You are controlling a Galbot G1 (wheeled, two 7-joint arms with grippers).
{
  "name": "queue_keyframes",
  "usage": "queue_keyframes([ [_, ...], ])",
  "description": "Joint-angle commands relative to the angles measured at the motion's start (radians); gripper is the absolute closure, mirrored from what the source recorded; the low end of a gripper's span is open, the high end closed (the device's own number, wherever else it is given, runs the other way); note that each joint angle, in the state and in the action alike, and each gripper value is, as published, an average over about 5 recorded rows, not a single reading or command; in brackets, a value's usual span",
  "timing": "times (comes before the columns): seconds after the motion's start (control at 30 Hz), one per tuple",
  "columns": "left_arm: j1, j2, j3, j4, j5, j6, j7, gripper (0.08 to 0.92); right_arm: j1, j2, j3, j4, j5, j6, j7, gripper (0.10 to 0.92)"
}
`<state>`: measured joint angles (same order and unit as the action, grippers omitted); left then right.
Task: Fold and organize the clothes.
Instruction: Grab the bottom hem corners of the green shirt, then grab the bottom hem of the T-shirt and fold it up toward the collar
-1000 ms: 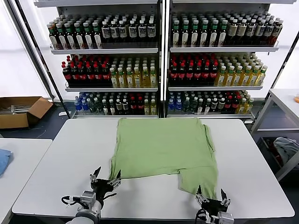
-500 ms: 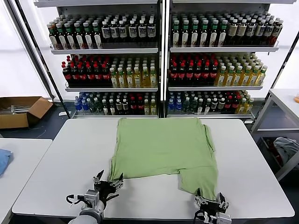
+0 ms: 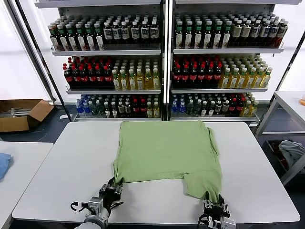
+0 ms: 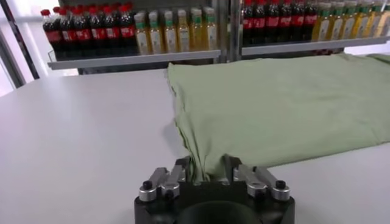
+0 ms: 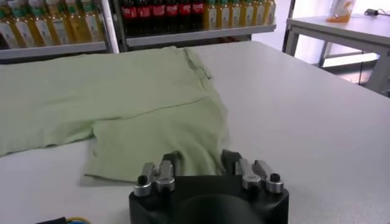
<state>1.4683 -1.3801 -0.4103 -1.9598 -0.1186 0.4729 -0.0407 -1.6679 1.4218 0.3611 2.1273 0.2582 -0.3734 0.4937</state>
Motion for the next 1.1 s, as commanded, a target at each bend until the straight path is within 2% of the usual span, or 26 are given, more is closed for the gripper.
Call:
queue_keyframes([
  [0.03, 0.004, -0.001, 0.001, 0.011, -0.002, 0.012, 0.001, 0.689, 0.000, 0.001, 0.000, -0.004, 0.003, -0.001, 0.000, 0.744],
  [0.23, 0.010, -0.005, 0.002, 0.008, -0.008, 0.007, 0.005, 0.859, -0.008, -0.007, -0.003, 0.019, -0.001, 0.009, -0.022, 0.898],
  [0.33, 0.012, -0.007, 0.001, 0.001, -0.013, -0.008, 0.003, 0.908, -0.010, -0.013, -0.003, 0.047, -0.007, 0.024, -0.044, 0.917],
  [0.57, 0.004, -0.013, -0.004, -0.060, -0.055, -0.096, -0.003, 0.916, 0.029, -0.015, 0.024, 0.101, -0.018, 0.073, -0.100, 0.917],
  [0.77, -0.056, -0.019, -0.005, -0.094, -0.100, -0.174, -0.015, 0.916, 0.110, -0.016, 0.072, 0.085, -0.018, 0.084, -0.127, 0.917],
  [1.1, -0.237, 0.003, 0.011, 0.038, -0.178, -0.246, -0.027, 0.916, 0.379, -0.071, 0.093, -0.067, -0.008, 0.052, -0.146, 0.917],
])
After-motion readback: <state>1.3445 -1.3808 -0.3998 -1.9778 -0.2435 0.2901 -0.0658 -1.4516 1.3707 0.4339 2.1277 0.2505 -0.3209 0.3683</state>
